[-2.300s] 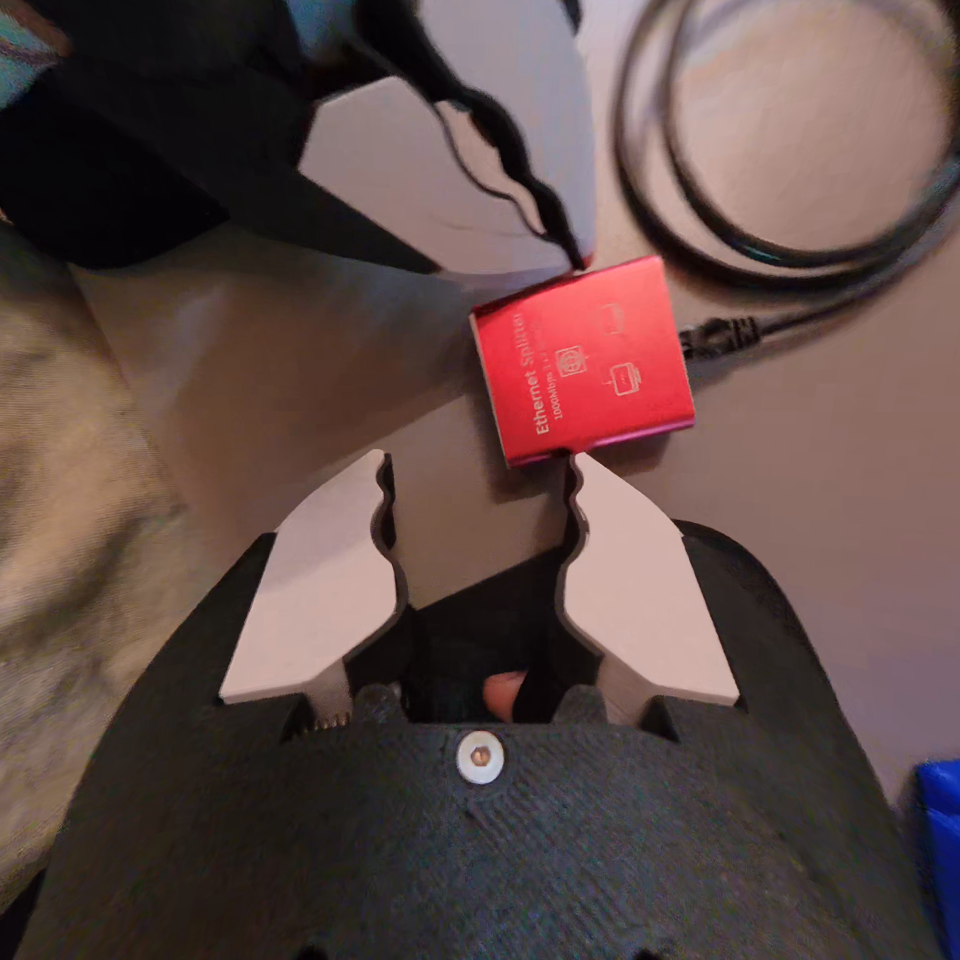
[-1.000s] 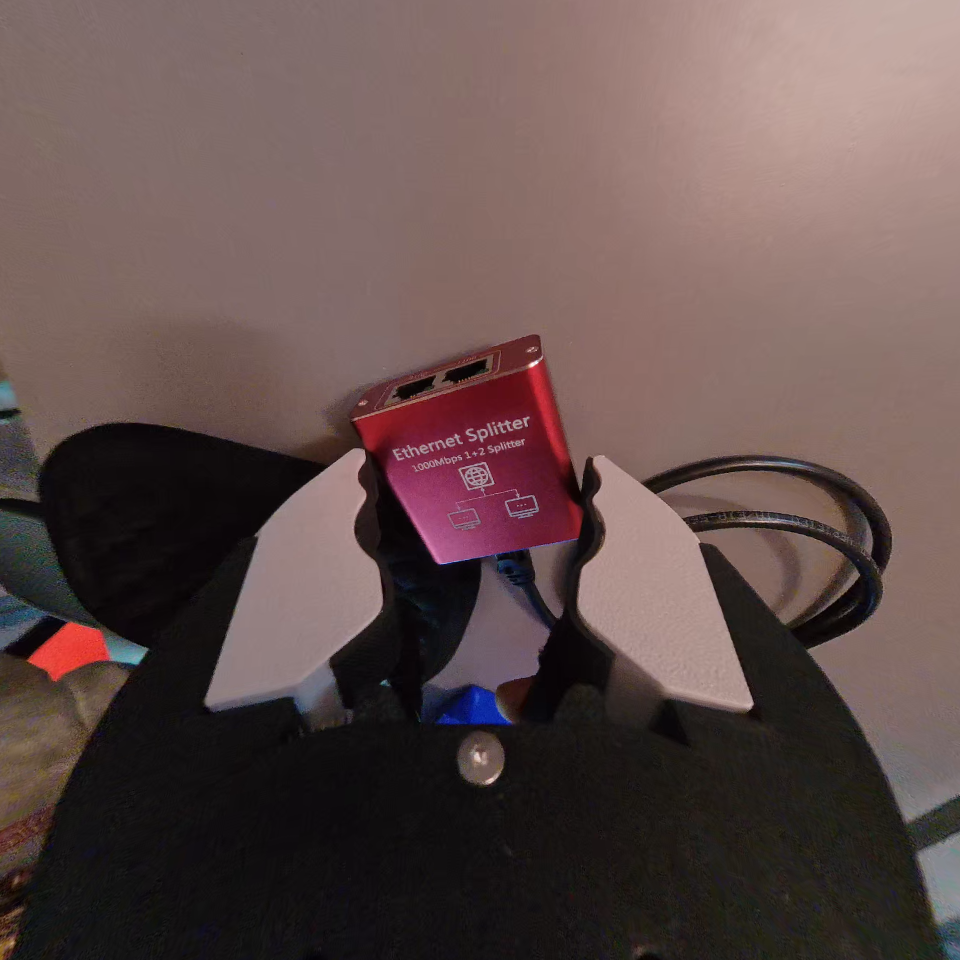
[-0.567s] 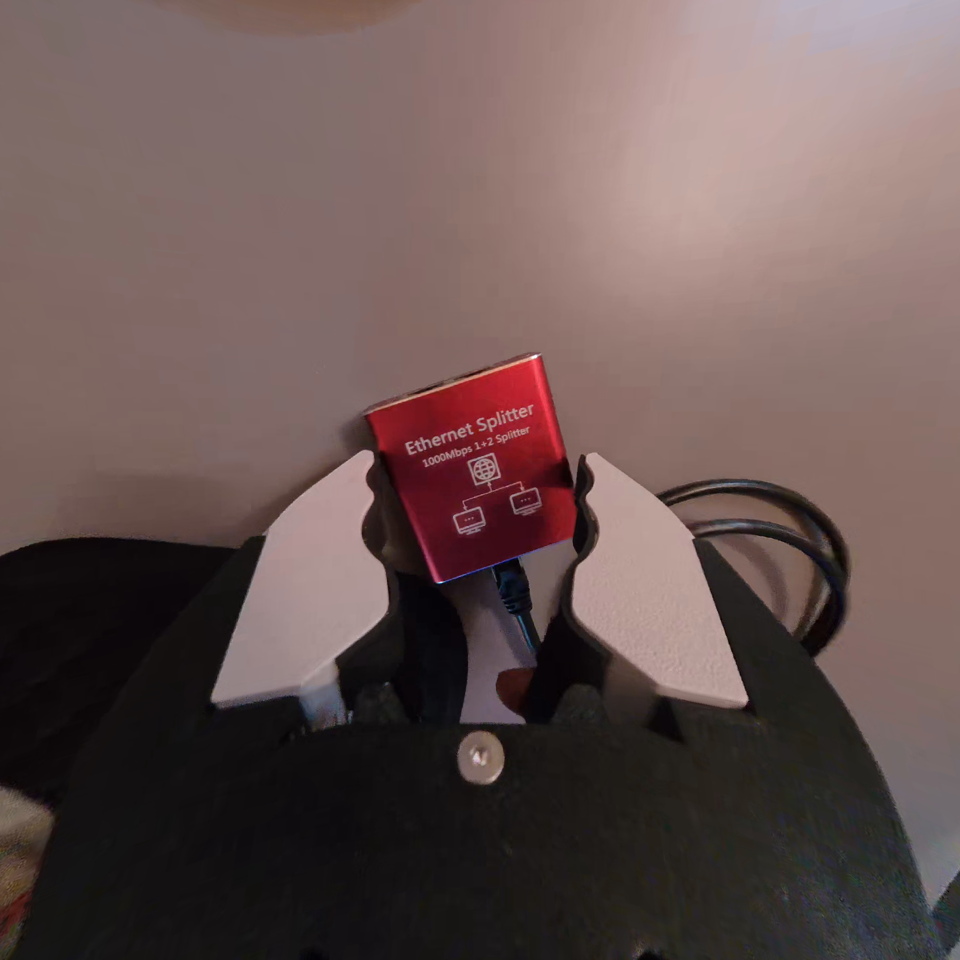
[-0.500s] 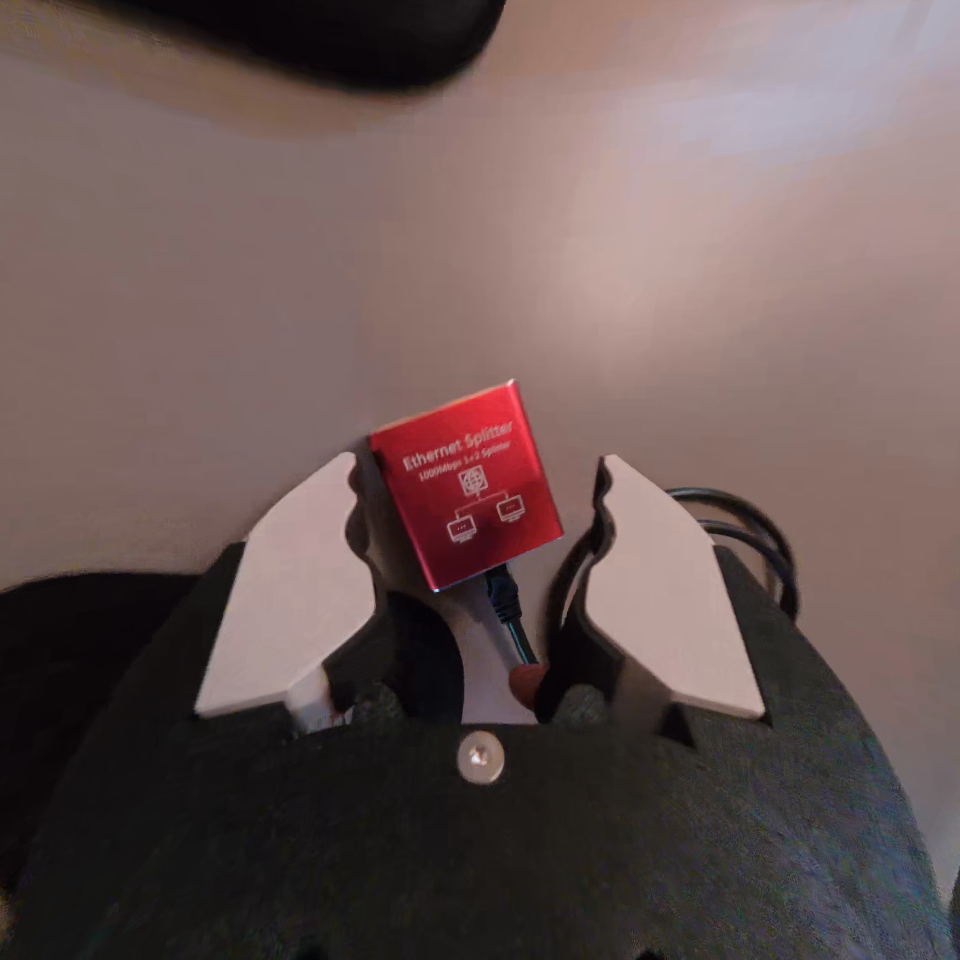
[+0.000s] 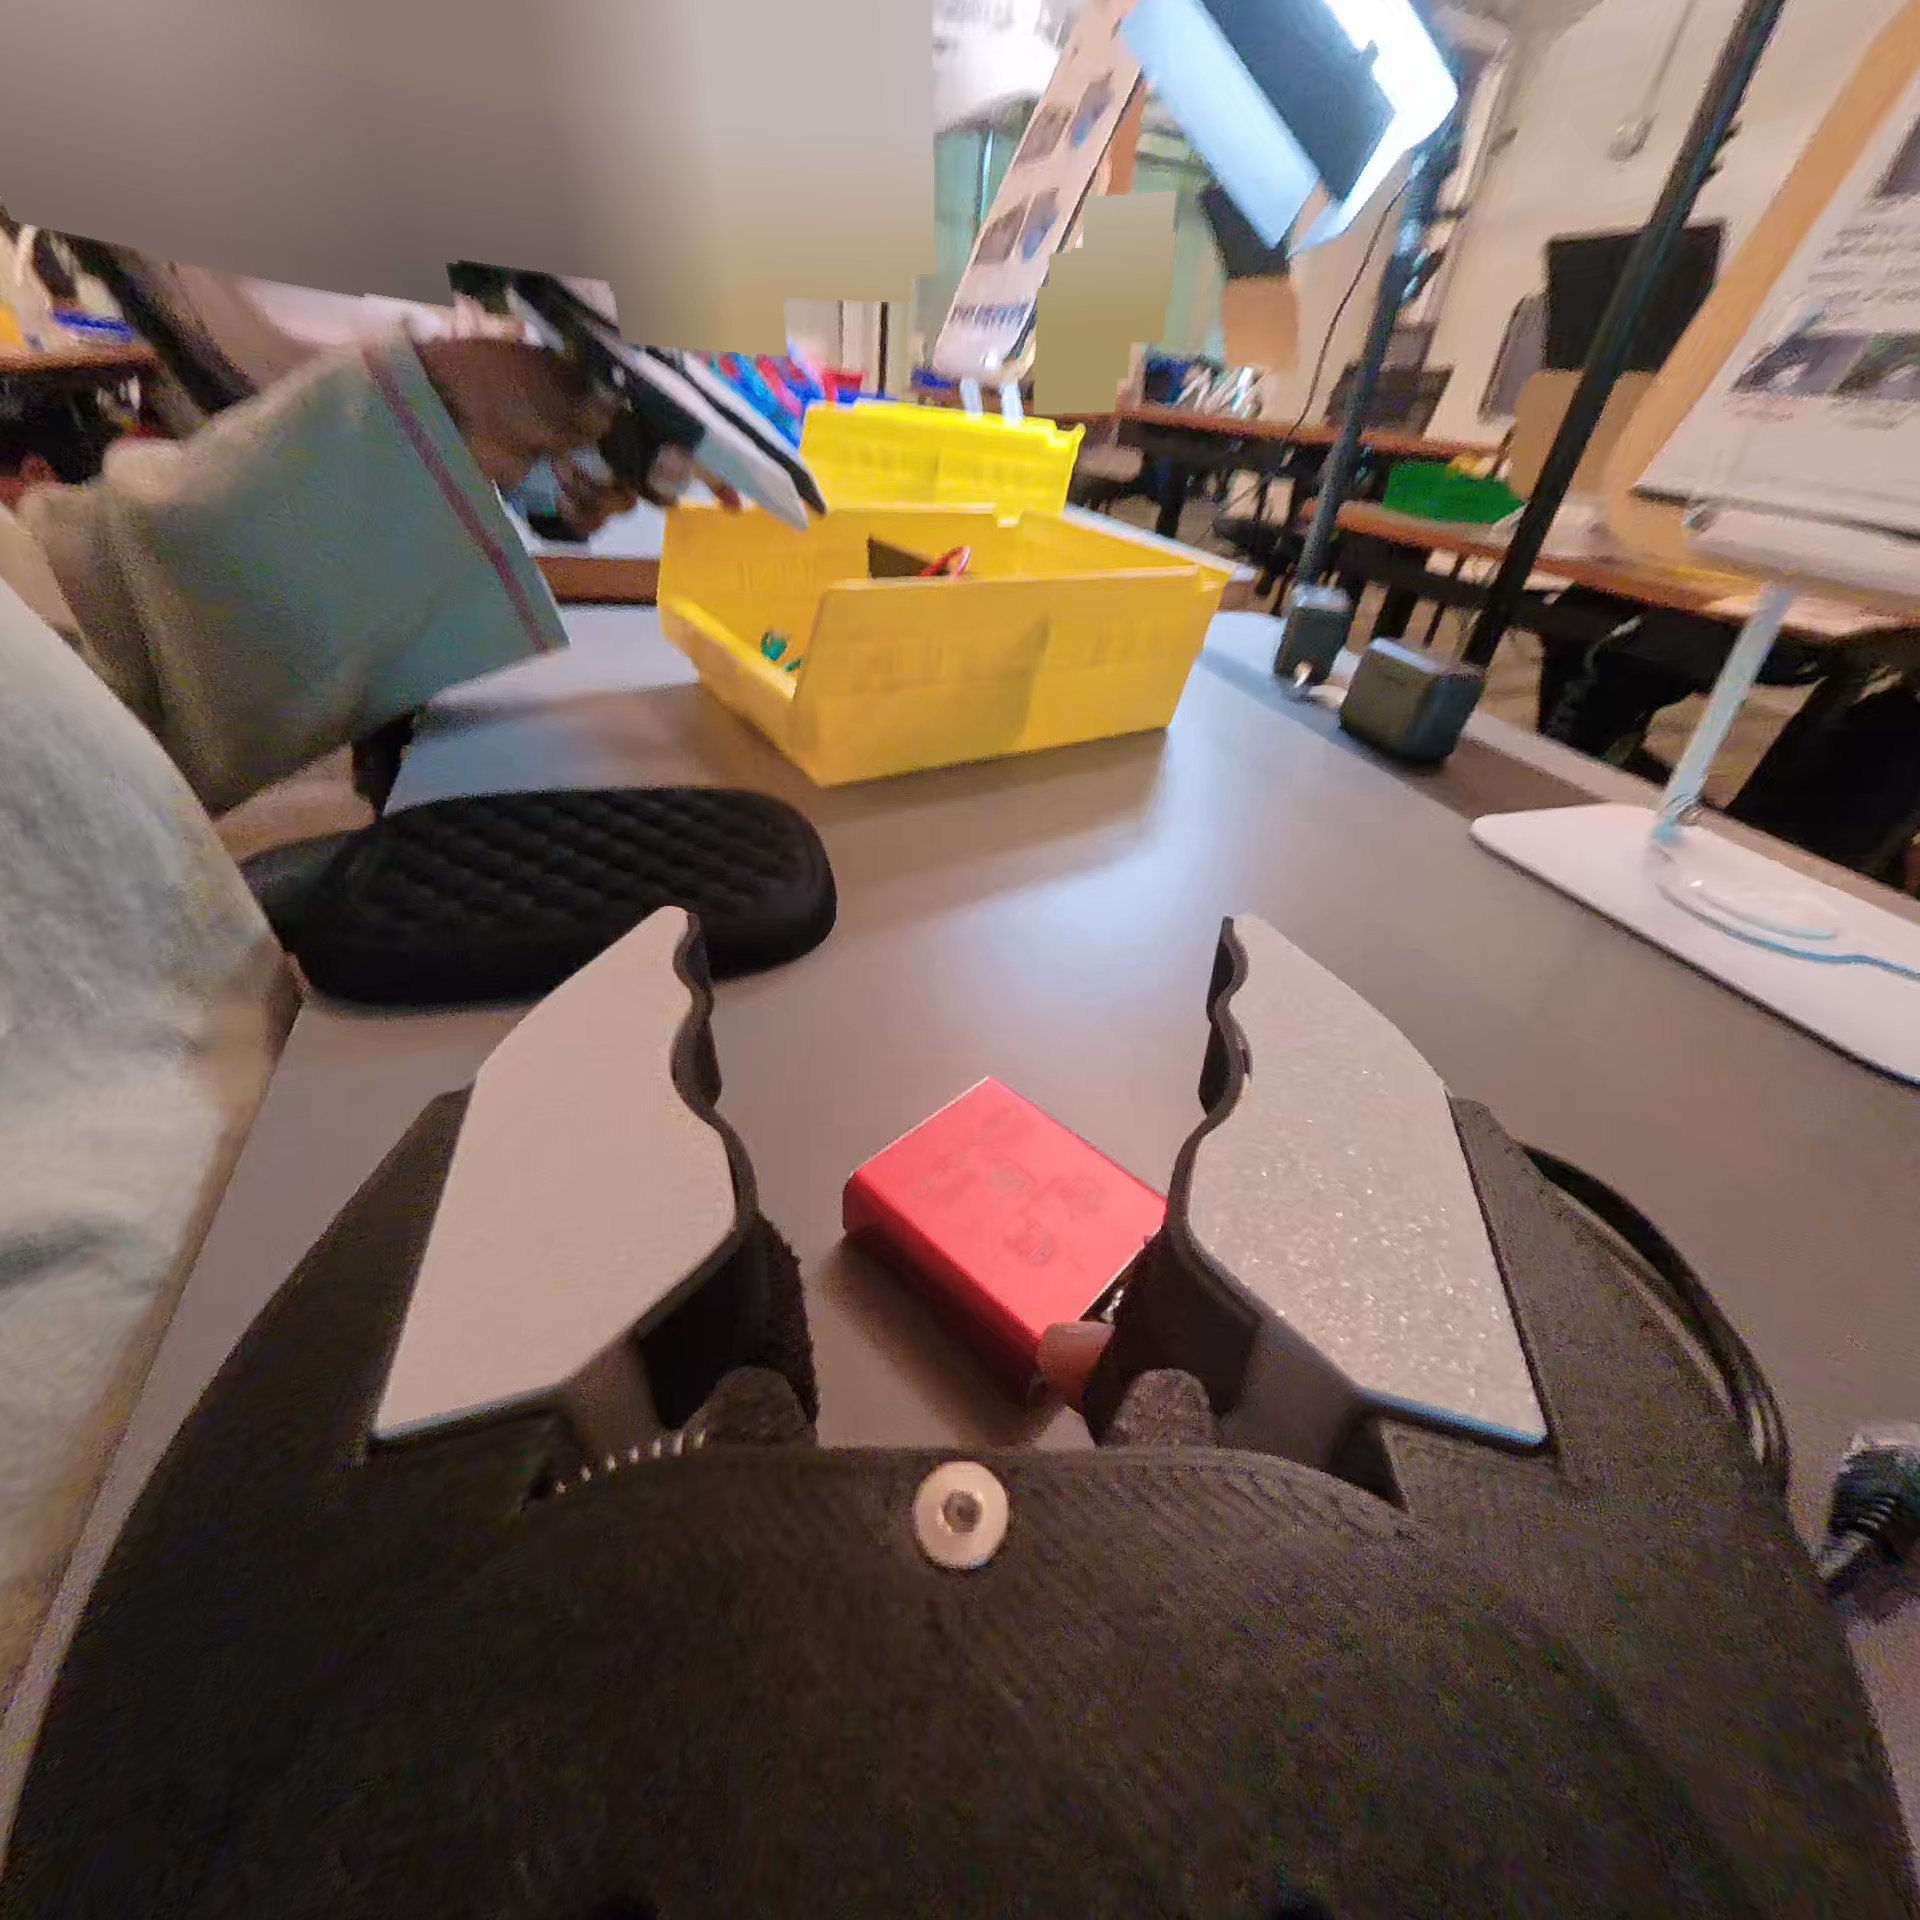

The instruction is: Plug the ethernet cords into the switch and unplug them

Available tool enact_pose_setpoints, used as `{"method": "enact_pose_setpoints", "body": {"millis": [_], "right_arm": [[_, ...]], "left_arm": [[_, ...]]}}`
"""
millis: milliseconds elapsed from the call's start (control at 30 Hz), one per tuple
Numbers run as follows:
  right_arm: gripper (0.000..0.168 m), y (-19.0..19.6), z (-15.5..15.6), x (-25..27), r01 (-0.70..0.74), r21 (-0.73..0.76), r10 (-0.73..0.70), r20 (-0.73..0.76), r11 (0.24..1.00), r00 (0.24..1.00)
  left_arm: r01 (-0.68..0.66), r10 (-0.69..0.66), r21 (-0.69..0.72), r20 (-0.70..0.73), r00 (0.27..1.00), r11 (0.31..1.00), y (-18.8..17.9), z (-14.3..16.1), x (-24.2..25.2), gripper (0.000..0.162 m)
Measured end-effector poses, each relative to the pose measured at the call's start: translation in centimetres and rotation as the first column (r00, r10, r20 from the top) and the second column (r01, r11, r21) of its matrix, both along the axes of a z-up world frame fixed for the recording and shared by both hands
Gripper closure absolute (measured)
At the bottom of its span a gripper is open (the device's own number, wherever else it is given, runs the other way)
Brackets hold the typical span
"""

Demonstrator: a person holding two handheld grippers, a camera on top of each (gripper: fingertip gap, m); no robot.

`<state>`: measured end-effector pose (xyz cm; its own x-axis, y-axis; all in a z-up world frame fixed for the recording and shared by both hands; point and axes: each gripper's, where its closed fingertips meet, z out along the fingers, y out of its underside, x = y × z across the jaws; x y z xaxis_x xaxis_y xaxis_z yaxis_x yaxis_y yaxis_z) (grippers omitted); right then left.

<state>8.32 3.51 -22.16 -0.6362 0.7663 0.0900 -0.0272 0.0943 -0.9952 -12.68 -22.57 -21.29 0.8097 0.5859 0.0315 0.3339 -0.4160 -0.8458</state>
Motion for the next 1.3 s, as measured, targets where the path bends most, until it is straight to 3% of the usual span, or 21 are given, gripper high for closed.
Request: {"method": "enact_pose_setpoints", "body": {"millis": [67, 200, 267, 300, 367, 467, 633, 833, 1000, 1167, 1233, 1300], "right_arm": [[0.079, 0.6, 1.1, 0.4, 0.011, -0.045, -0.013, -0.058, 0.999, 0.998], [0.084, 1.5, 1.8, 0.9, 0.013, -0.118, -0.025, -0.103, 0.993, 0.994], [0.084, 1.4, 1.7, 0.8, 0.012, -0.111, -0.023, -0.099, 0.994, 0.995], [0.084, 1.3, 1.5, 0.8, 0.013, -0.1, -0.023, -0.092, 0.995, 0.995], [0.085, 1.0, 1.2, 0.6, 0.016, -0.073, -0.022, -0.08, 0.997, 0.997], [0.088, 0.7, 0.9, 0.6, 0.008, -0.043, -0.012, -0.077, 0.999, 0.997], [0.091, 0.8, 1.0, 0.7, 0.009, -0.052, -0.013, -0.086, 0.999, 0.996], [0.093, 0.7, 1.0, 0.7, 0.023, -0.031, -0.026, -0.095, 0.999, 0.995], [0.097, 0.1, 1.2, 0.4, 0.057, 0.052, -0.05, -0.126, 0.997, 0.991], [0.106, -2.8, 4.6, 0.6, 0.059, 0.045, -0.047, -0.233, 0.997, 0.971], [0.112, -4.5, 6.1, 0.9, 0.048, 0.052, -0.032, -0.28, 0.997, 0.959], [0.118, -6.2, 7.1, 0.9, 0.042, 0.086, -0.014, -0.307, 0.995, 0.952]], "left_arm": [[-0.004, 0.003, 0.039, 0.041, 0.999, 0.999, 1.8, -0.8, -0.6, 0.112], [-0.088, 0.091, -0.085, 0.029, 0.995, 0.993, 2.9, -3.6, -2.9, 0.112], [-0.057, 0.064, -0.085, 0.08, 0.995, 0.995, 3.9, -4.7, -3.0, 0.125], [-0.04, 0.047, -0.082, 0.086, 0.995, 0.996, 4.2, -5.0, -3.0, 0.145], [-0.058, 0.06, -0.027, 0.055, 0.997, 0.998, 4.2, -4.2, -3.2, 0.152], [-0.09, 0.101, 0.208, -0.045, 0.994, 0.974, 3.8, 0.6, -3.0, 0.156], [0.002, 0.151, 0.592, -0.208, 0.966, 0.806, 2.5, 10.1, -0.1, 0.157], [0.208, 0.024, 0.808, -0.264, 0.964, 0.551, 3.5, 16.5, 6.0, 0.157], [0.191, -0.025, 0.913, -0.195, 0.98, 0.359, 4.8, 17.7, 8.8, 0.157], [0.2, -0.223, 0.951, -0.147, 0.964, 0.237, 8.1, 16.9, 12.2, 0.157], [0.21, -0.294, 0.956, -0.143, 0.945, 0.207, 9.4, 16.4, 13.5, 0.157], [0.206, -0.316, 0.952, -0.128, 0.94, 0.228, 11.0, 15.5, 14.3, 0.157]]}}
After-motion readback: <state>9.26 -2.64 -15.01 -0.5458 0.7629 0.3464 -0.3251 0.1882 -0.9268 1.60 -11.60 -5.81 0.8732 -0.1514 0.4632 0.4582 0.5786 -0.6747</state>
